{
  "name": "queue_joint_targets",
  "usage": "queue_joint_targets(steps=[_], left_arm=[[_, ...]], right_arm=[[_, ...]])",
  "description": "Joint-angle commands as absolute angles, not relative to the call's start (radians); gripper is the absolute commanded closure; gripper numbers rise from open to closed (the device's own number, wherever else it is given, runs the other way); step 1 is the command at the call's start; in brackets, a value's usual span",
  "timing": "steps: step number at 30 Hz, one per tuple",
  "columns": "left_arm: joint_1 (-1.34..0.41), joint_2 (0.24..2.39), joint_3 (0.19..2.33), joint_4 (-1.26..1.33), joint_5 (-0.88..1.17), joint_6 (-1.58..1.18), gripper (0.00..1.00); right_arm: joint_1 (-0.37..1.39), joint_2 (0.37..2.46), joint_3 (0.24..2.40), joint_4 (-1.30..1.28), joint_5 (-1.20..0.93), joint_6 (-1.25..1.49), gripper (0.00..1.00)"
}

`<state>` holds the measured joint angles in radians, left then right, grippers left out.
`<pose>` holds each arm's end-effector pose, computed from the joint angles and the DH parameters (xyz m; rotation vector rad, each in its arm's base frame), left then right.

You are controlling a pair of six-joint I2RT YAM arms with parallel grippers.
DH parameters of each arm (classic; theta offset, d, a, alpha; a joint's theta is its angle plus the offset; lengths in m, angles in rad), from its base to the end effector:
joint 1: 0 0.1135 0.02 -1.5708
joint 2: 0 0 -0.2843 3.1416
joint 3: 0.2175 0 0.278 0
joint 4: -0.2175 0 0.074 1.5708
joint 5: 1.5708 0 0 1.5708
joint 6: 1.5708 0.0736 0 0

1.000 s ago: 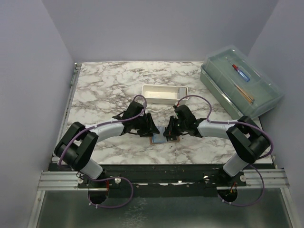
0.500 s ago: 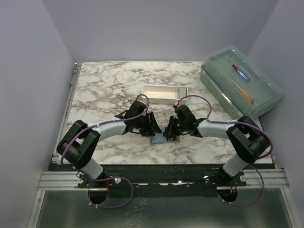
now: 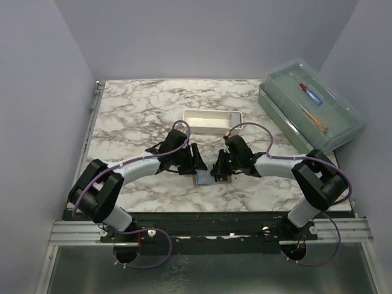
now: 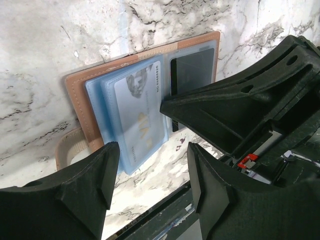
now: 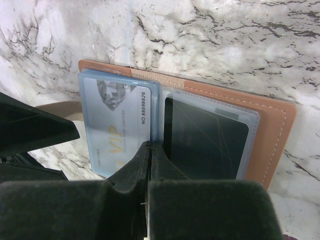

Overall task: Put the credit cards into the card holder
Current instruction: Turn over the card holder at the center of the board.

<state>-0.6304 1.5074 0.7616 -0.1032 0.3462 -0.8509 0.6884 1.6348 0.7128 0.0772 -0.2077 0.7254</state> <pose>0.2573 -0.2187 0.1496 -0.1178 2.6539 -1.0171 0.2583 0.2321 0.1080 -0.0546 2.5928 0.8446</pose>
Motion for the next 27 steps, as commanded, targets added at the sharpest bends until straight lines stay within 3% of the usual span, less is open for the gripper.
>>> queue_joint_targets(steps=[1, 10, 18, 27], left_arm=[[-0.634, 1.526, 0.773, -0.112, 0.328, -0.838, 0.38], [-0.637, 1.546, 0.785, -0.087, 0.35, -0.839, 0.43], [-0.656, 1.534, 0.803, -0.076, 0.359, -0.848, 0.57], [-0.68, 1.539, 0.819, -0.048, 0.376, -0.864, 0.58]], right_arm=[[0.696, 1.685, 0.693, 0.041, -0.159, 0.704, 1.0], [0.696, 1.685, 0.695, 0.042, -0.163, 0.704, 1.0], [0.696, 1.687, 0.694, 0.044, -0.168, 0.705, 1.0], [0.696, 1.665, 0.685, 0.048, -0.174, 0.712, 1.0]])
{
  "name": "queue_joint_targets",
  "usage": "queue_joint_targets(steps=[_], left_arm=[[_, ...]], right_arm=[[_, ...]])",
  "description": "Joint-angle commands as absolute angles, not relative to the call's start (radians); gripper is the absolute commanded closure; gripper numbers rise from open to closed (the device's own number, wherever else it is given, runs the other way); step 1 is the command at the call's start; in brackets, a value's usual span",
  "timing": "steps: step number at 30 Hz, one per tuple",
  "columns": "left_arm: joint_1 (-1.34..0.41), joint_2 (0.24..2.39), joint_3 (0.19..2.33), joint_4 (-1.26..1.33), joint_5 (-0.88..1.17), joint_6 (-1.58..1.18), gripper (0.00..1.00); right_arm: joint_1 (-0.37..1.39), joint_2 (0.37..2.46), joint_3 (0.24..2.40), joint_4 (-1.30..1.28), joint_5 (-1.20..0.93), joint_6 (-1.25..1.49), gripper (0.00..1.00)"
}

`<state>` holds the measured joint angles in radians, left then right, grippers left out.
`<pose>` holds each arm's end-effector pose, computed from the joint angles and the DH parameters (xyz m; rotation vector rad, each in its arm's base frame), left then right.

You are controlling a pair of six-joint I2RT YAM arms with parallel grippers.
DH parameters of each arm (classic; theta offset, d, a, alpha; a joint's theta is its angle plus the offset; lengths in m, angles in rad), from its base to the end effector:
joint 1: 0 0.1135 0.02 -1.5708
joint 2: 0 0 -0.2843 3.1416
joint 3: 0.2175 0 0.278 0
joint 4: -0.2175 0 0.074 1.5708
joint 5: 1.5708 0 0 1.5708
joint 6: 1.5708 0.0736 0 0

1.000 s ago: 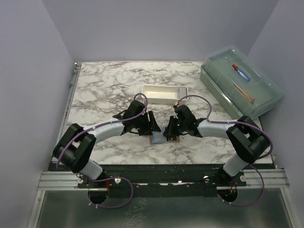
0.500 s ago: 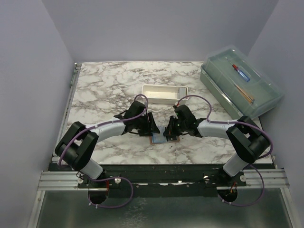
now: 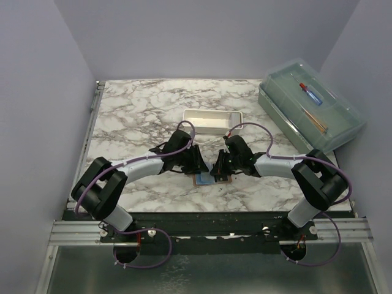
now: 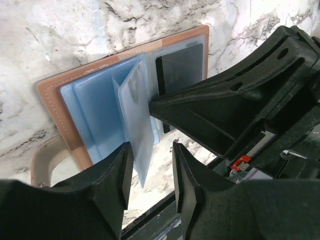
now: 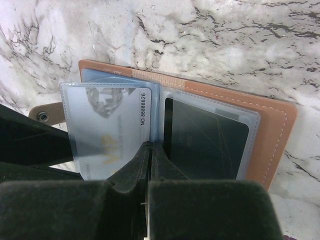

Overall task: Put the credit cards into the card holder
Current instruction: Turn over the card holder at the center of the board.

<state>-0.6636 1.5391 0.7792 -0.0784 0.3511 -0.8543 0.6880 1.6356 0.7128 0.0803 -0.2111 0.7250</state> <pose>0.2560 -0.2323 0.1478 -0.0728 2.6558 -1.0408 0.2585 0.2324 0.1081 -0.0566 2.5914 0.8495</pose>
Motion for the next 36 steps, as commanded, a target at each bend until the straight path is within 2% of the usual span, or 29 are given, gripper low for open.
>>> queue_joint_targets(steps=[1, 8, 16, 26, 31, 36], left_arm=[[-0.681, 1.54, 0.821, -0.047, 0.376, -0.864, 0.58], [-0.692, 1.574, 0.854, -0.045, 0.38, -0.858, 0.61], [-0.707, 1.629, 0.911, -0.046, 0.394, -0.846, 0.57], [-0.721, 1.686, 0.945, -0.042, 0.39, -0.832, 0.53], [-0.721, 1.688, 0.936, -0.043, 0.38, -0.828, 0.44], [-0.72, 1.682, 0.934, -0.04, 0.388, -0.815, 0.35]], right_arm=[[0.696, 1.659, 0.682, 0.05, -0.174, 0.718, 1.0], [0.696, 1.603, 0.688, 0.028, -0.188, 0.753, 0.96], [0.694, 1.53, 0.711, -0.088, -0.135, 0.803, 0.88], [0.683, 1.386, 0.638, -0.129, -0.111, 0.839, 0.77], [0.658, 1.321, 0.641, -0.237, -0.041, 0.823, 0.74], [0.643, 1.255, 0.707, -0.37, 0.073, 0.731, 0.64]])
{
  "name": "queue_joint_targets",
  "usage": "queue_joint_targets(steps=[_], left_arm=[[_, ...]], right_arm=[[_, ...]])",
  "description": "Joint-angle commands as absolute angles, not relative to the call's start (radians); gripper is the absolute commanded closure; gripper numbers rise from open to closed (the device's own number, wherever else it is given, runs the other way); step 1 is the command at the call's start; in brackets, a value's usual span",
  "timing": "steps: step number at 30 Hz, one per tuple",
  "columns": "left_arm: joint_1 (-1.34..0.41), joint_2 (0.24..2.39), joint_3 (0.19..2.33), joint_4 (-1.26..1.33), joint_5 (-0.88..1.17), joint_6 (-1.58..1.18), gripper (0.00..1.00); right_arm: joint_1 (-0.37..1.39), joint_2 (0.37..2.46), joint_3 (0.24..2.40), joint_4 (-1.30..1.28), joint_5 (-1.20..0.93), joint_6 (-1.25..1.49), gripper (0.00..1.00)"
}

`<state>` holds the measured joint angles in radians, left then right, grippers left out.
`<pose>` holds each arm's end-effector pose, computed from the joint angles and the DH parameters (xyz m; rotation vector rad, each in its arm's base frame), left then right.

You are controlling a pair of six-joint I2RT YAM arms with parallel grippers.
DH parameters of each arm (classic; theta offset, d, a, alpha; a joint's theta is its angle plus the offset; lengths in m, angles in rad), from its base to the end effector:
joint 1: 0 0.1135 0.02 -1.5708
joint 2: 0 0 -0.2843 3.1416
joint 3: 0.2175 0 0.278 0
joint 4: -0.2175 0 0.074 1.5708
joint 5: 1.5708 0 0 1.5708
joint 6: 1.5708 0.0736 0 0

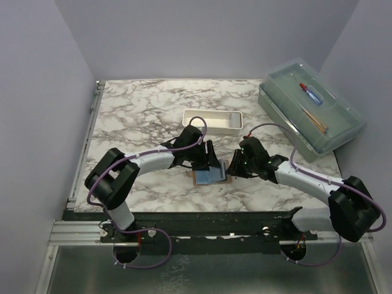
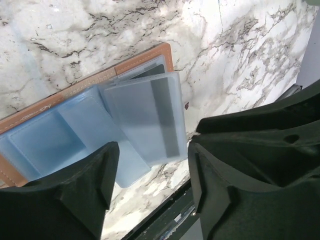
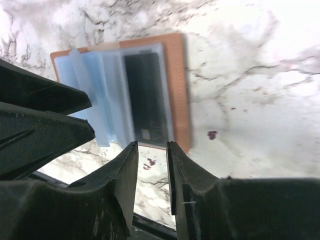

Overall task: Put the credit cards into the card holder
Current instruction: Turn over the card holder at the center of the board, then pick up the credit card from the storage box.

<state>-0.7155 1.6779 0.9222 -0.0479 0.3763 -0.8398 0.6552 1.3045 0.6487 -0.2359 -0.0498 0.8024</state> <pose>0.2751 -0.2749 0.1511 0.0384 2.6389 -1.1022 0.2274 0.1793 0.1550 0.1677 2.5842 0.6573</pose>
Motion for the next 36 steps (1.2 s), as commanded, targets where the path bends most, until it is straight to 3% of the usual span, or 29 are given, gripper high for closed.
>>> queue_joint_targets(steps=[1, 6, 11, 17, 23, 30, 36], left_arm=[[-0.721, 1.682, 0.935, -0.035, 0.393, -0.813, 0.33], [-0.72, 1.639, 0.937, -0.034, 0.397, -0.795, 0.24], [-0.721, 1.566, 0.903, -0.074, 0.364, -0.761, 0.23], [-0.718, 1.529, 0.84, -0.123, 0.328, -0.724, 0.24], [-0.716, 1.423, 0.787, -0.197, 0.253, -0.674, 0.24], [-0.715, 1.338, 0.739, -0.225, 0.229, -0.66, 0.24], [-0.714, 1.315, 0.73, -0.229, 0.229, -0.652, 0.23]], right_arm=[[0.643, 1.253, 0.721, -0.379, 0.071, 0.72, 0.62], [0.62, 1.297, 0.812, -0.424, 0.099, 0.666, 0.49], [0.521, 1.381, 0.982, -0.443, 0.094, 0.574, 0.41], [0.514, 1.625, 1.282, -0.563, 0.314, 0.516, 0.28], [0.514, 1.847, 1.495, -0.622, 0.479, 0.457, 0.24], [0.514, 2.042, 1.694, -0.685, 0.638, 0.391, 0.31], [0.514, 2.156, 1.799, -0.721, 0.662, 0.357, 0.31]])
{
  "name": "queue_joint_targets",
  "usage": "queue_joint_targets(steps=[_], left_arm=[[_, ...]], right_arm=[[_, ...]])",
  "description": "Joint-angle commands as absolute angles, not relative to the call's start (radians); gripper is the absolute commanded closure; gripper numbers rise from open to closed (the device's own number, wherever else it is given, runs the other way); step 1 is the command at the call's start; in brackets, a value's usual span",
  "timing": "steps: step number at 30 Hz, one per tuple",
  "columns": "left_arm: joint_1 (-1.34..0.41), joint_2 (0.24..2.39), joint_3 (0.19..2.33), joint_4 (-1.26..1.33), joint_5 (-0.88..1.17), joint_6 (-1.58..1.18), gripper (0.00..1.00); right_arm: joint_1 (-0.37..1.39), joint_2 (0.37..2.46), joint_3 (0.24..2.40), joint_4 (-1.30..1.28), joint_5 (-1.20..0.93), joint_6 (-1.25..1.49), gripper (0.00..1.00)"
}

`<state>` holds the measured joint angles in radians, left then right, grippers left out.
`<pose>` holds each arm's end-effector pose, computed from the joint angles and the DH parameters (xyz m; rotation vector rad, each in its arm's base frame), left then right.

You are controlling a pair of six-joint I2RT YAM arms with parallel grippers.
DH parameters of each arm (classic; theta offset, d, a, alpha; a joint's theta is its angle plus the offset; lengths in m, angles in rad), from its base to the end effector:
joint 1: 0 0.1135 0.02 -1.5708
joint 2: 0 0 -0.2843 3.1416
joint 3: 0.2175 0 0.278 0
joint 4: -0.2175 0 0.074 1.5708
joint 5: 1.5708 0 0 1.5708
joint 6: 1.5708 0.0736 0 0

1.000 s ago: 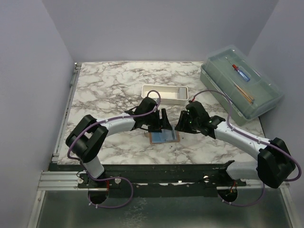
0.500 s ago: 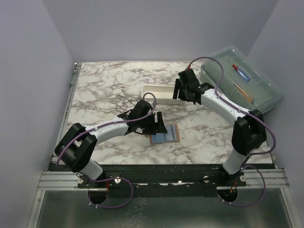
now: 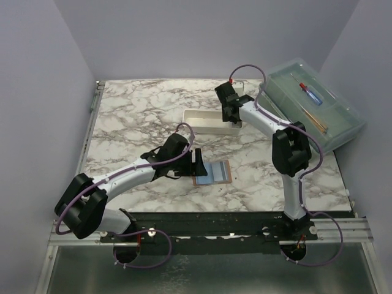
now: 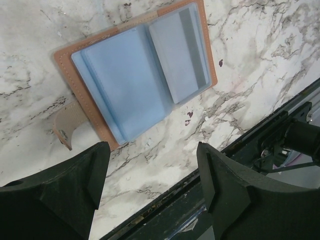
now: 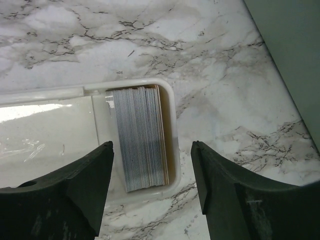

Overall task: Put the credit cards into the card holder
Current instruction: Pick up the credit card from the storage box.

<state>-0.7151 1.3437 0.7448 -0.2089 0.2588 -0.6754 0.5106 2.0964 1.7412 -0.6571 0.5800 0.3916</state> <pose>0.2250 -0.2203 0.1821 0.1847 2.5602 -0.9149 0.4645 0.2140 0.2063 0.0617 2.3852 -0.3413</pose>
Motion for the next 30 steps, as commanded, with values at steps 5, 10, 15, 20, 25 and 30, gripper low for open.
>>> queue_joint_targets(steps=[5, 10, 15, 20, 25, 30], left_arm=[[-0.711, 1.302, 0.738, -0.237, 0.227, -0.64, 0.23], [-0.71, 1.304, 0.742, -0.241, 0.224, -0.638, 0.23], [-0.709, 1.309, 0.742, -0.241, 0.222, -0.638, 0.23], [-0.706, 1.315, 0.747, -0.241, 0.224, -0.639, 0.23], [-0.705, 1.321, 0.749, -0.241, 0.229, -0.638, 0.23], [-0.705, 1.318, 0.745, -0.241, 0.229, -0.64, 0.23]], right_arm=[[0.515, 2.191, 1.819, -0.722, 0.664, 0.337, 0.3], [0.514, 2.208, 1.851, -0.765, 0.714, 0.333, 0.33], [0.513, 2.172, 1.846, -0.763, 0.734, 0.313, 0.43], [0.514, 2.145, 1.829, -0.738, 0.69, 0.291, 0.54], [0.515, 2.15, 1.818, -0.72, 0.645, 0.29, 0.67], [0.515, 2.157, 1.827, -0.727, 0.65, 0.295, 0.84]])
